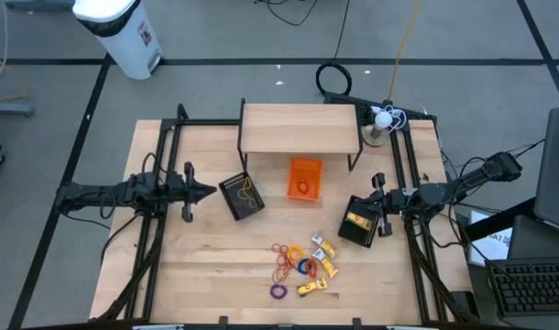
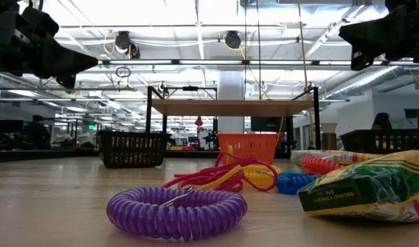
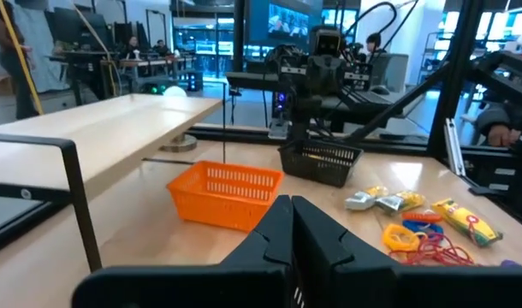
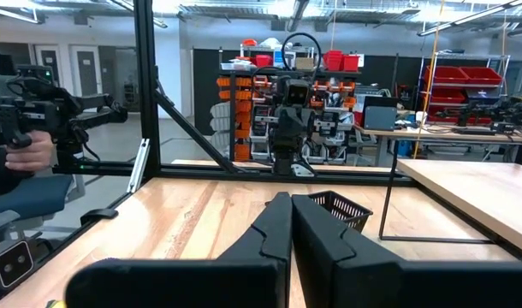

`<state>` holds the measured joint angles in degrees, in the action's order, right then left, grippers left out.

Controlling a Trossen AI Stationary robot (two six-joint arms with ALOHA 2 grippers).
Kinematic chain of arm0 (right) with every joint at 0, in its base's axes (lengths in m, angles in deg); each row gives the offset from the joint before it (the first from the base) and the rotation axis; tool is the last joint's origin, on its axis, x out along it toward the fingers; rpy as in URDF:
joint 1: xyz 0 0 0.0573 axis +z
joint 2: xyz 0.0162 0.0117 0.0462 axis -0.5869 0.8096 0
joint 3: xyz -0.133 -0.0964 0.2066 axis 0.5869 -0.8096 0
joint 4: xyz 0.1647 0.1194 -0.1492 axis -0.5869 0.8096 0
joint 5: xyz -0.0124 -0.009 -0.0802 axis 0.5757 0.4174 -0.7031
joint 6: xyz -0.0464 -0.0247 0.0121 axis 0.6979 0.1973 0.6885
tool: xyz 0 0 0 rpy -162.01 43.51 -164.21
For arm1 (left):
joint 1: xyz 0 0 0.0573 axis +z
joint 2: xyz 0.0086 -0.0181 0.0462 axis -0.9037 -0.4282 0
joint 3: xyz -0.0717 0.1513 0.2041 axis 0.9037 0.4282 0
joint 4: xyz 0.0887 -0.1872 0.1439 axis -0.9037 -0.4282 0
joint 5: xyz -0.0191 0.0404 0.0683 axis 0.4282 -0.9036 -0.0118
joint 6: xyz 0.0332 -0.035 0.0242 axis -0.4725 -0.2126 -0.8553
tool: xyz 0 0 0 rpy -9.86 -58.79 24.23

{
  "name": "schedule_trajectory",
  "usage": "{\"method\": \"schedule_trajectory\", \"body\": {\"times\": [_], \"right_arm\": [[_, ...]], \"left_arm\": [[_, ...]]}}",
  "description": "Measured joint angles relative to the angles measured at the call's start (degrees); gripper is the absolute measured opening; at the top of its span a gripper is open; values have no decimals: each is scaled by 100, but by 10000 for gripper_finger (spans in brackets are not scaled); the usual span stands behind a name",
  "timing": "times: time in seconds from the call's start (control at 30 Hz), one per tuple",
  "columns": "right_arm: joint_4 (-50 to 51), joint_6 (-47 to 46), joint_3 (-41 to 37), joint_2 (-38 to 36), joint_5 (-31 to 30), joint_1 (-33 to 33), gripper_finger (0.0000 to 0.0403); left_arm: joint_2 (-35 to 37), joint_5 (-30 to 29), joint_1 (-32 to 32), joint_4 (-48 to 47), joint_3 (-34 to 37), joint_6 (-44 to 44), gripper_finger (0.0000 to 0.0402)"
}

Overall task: Pick & Place Office Desk Supplies
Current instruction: Put the orange spring keychain into the orange bin

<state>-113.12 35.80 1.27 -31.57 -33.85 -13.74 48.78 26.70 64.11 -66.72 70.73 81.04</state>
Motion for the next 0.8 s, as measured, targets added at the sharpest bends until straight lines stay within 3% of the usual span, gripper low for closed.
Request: {"method": "schedule_trajectory", "body": {"times": [0.17, 0.27, 0.33, 0.57, 0.8], "right_arm": [[-46, -87, 1, 19, -112, 1, 4], [-203, -462, 38, 261, -908, 0, 4], [-124, -610, 145, 631, -1084, -5, 4], [118, -724, 1317, 2790, -901, -1, 4], [1775, -964, 3430, 4884, -148, 2, 9]], "left_arm": [[2, -8, 0, -32, 0, 93, 1], [-93, -15, 0, -43, 0, 117, 6], [-151, -22, 1, -49, 0, 130, 7], [-469, -176, 2, -49, 0, 365, 5], [-617, -198, 2, -41, 2, 698, 18]]}}
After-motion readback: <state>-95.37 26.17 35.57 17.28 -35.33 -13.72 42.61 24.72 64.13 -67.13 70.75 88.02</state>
